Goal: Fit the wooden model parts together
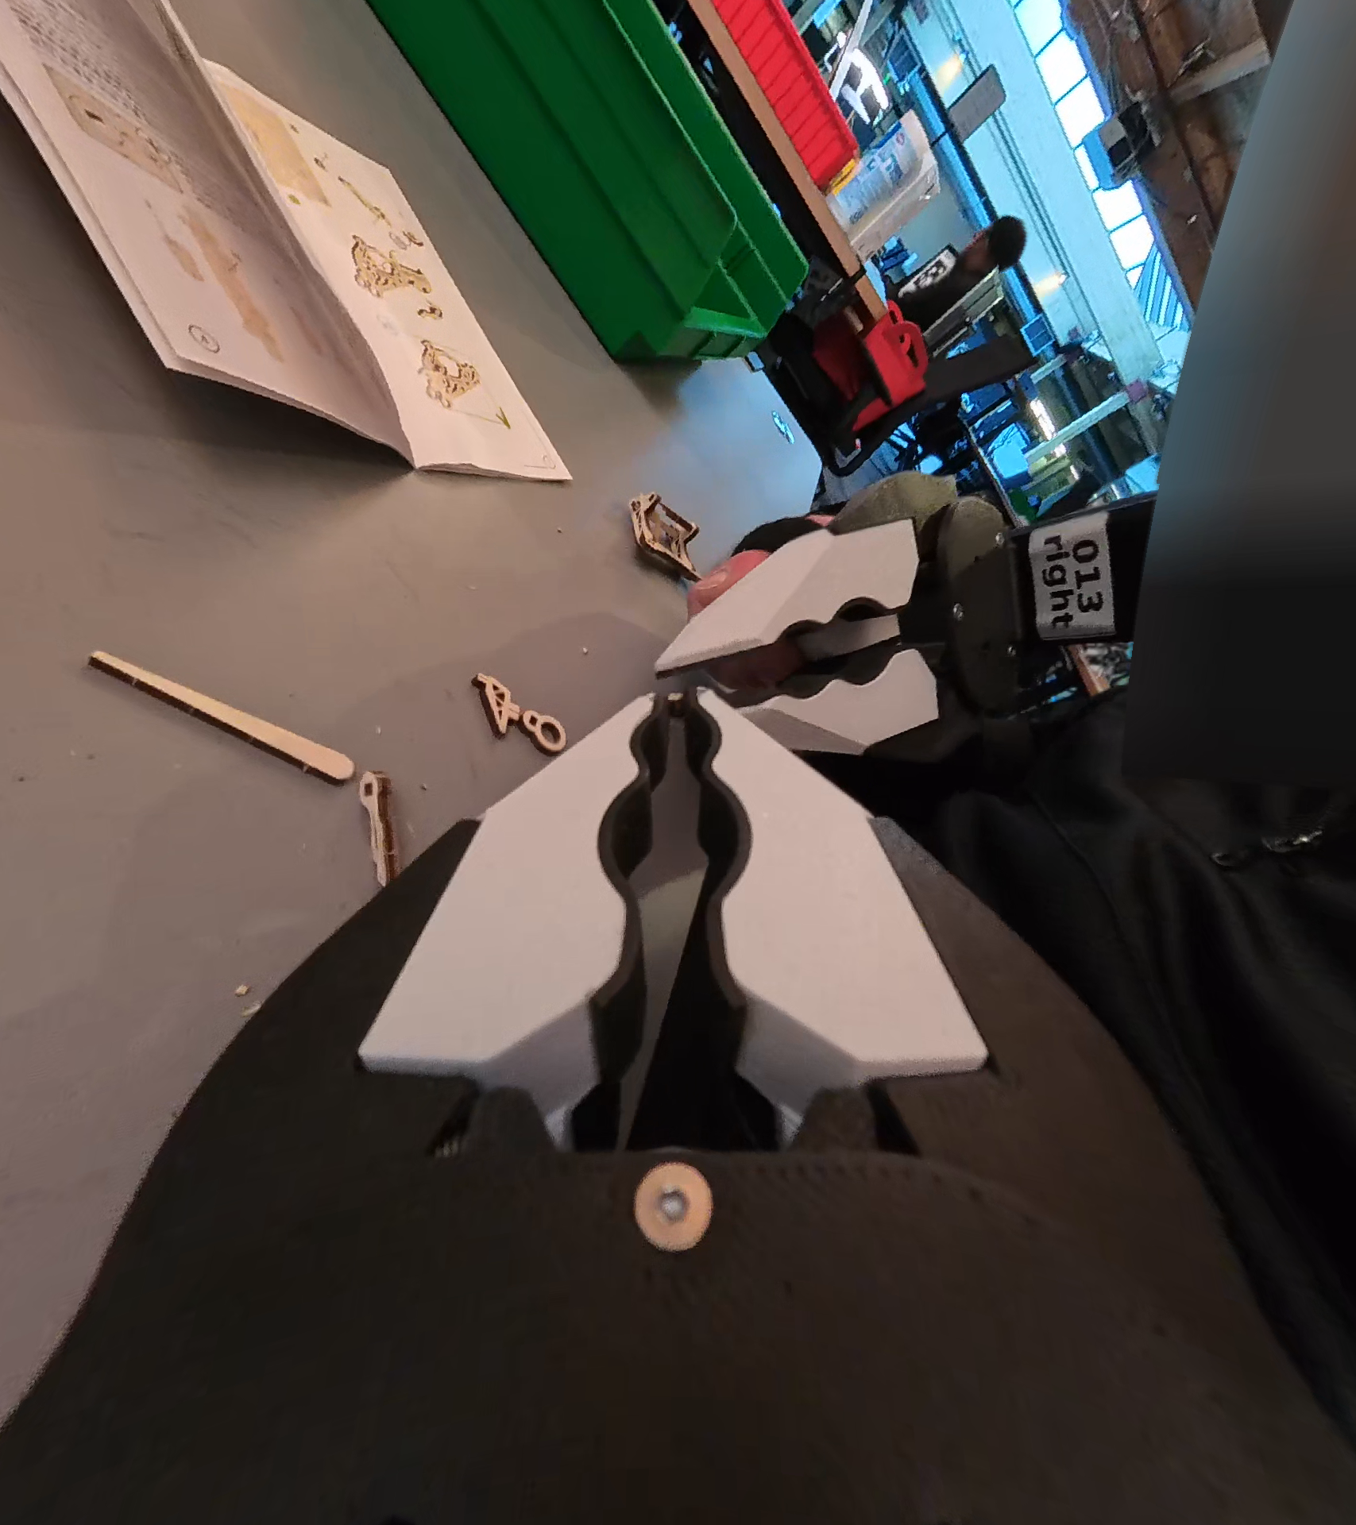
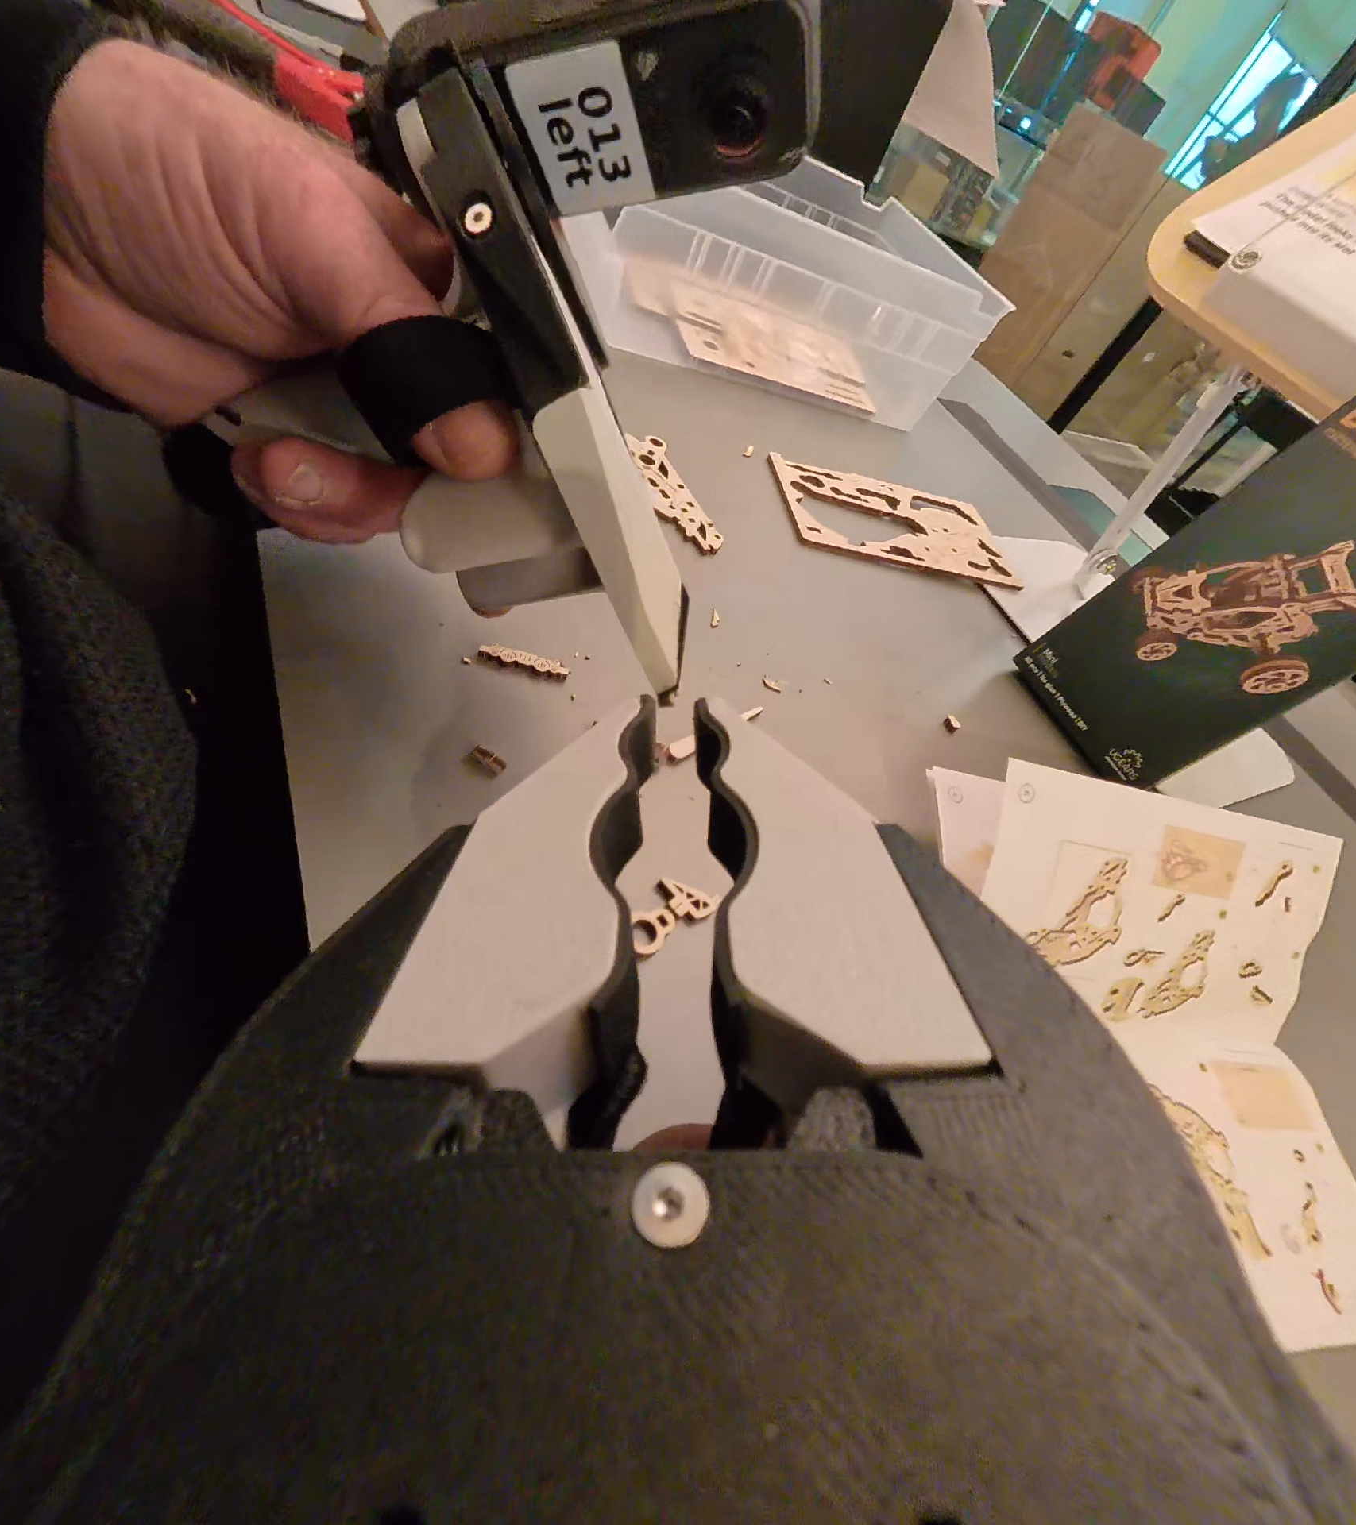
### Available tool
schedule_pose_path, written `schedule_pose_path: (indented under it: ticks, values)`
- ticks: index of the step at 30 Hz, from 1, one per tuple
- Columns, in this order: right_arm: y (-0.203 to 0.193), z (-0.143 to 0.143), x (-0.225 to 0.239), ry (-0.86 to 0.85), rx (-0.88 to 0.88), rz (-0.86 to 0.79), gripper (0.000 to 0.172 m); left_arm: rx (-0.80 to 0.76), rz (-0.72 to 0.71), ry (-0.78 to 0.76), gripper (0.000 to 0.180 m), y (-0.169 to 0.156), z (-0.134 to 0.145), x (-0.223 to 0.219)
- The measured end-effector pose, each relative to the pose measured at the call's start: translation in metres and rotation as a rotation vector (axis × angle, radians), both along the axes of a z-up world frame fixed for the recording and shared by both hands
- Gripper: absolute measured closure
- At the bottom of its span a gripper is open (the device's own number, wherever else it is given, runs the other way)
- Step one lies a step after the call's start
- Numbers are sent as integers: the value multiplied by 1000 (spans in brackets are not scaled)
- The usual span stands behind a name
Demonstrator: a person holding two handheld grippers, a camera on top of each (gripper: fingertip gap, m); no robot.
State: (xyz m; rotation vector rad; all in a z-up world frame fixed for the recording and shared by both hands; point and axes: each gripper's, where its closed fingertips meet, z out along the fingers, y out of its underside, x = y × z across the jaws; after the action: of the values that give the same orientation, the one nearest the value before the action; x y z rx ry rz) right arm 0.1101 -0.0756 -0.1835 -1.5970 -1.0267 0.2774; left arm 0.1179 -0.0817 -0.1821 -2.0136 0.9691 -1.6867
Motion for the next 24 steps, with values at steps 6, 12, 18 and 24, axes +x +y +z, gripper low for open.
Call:
schedule_pose_path:
  ticks: [6,12,18,24]
  values:
    - [0,5,3,25,13,-3,168,-50,11,-35,179,1,4,3]
    - [-3,9,2,-65,119,9,171,-191,-19,-76,179,-1,8,2]
    - [-4,11,0,-38,98,47,171,-237,-52,-87,179,-4,11,3]
    - [0,6,3,41,-14,33,171,-109,-5,-12,165,6,3,-2]
